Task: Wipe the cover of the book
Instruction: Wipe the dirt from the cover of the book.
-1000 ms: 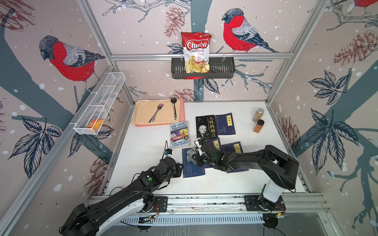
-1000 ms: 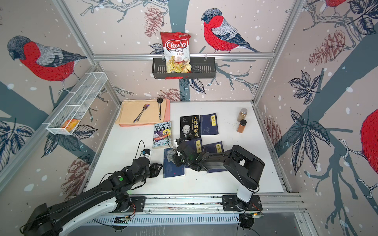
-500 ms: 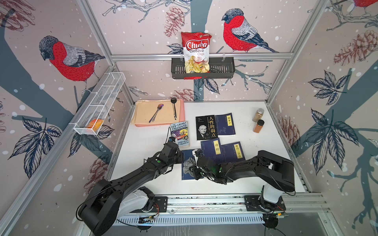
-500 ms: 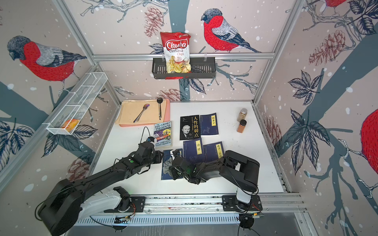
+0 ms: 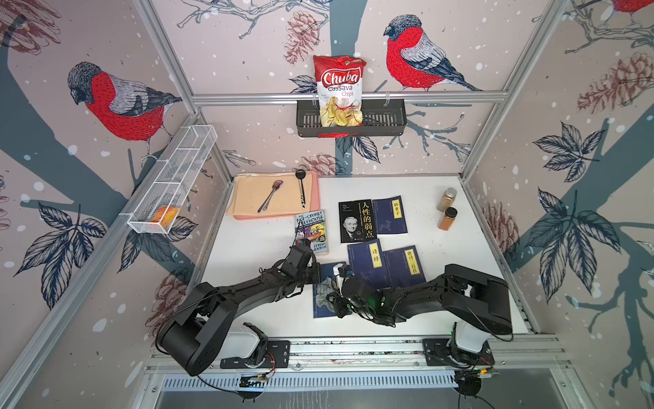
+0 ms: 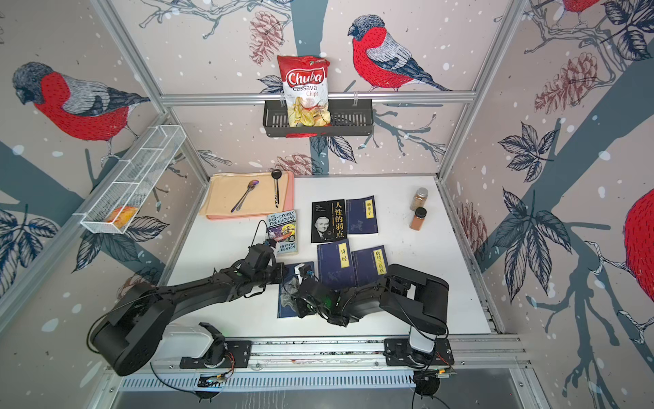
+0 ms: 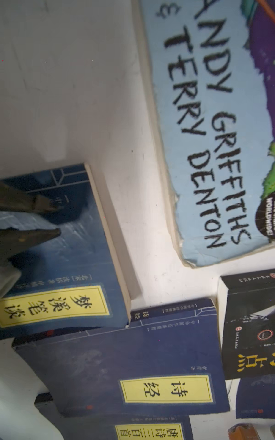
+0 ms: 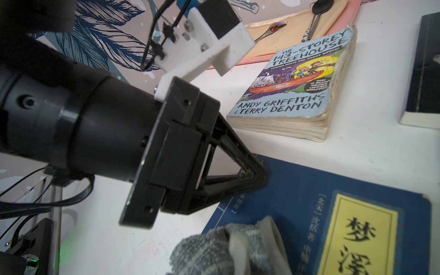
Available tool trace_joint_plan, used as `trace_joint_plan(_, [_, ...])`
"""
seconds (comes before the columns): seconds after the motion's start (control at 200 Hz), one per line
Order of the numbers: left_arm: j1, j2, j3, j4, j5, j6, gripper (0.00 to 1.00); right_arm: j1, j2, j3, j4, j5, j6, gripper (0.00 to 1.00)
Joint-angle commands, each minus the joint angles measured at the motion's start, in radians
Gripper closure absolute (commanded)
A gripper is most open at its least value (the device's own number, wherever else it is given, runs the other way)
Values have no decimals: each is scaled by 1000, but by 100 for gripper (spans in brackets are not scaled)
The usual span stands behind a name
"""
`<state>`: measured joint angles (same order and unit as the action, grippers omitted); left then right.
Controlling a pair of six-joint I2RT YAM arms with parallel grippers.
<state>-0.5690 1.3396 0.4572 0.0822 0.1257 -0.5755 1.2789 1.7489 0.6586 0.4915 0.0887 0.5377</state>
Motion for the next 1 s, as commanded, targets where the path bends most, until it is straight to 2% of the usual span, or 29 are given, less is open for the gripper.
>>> trace_joint_plan(0.0, [10, 17, -2, 32, -23, 23, 85, -16, 4, 1, -93, 42, -52, 94])
trace_joint_plan(0.15, [27, 68, -2, 53, -15, 31, 87, -11, -43, 3, -119, 49, -63, 94])
trace_joint_plan(0.36, [39, 98, -24, 88, -1, 25, 88, 55, -89, 6, -136, 70, -18, 94])
trace_joint_plan(0.535, [46, 98, -43, 102, 8, 23, 88, 78, -26, 21, -59, 13, 20, 94])
trace_joint_plan(0.71, [49, 84, -60, 108, 18, 22, 88, 62, 89, 78, -59, 16, 32, 94])
trace_joint_plan(0.875, [50, 75, -71, 110, 22, 22, 88, -5, 95, 78, -39, 10, -2, 94])
trace_joint_plan(0.996, [54, 77, -75, 112, 23, 23, 88, 7, 73, 92, -67, 3, -30, 94])
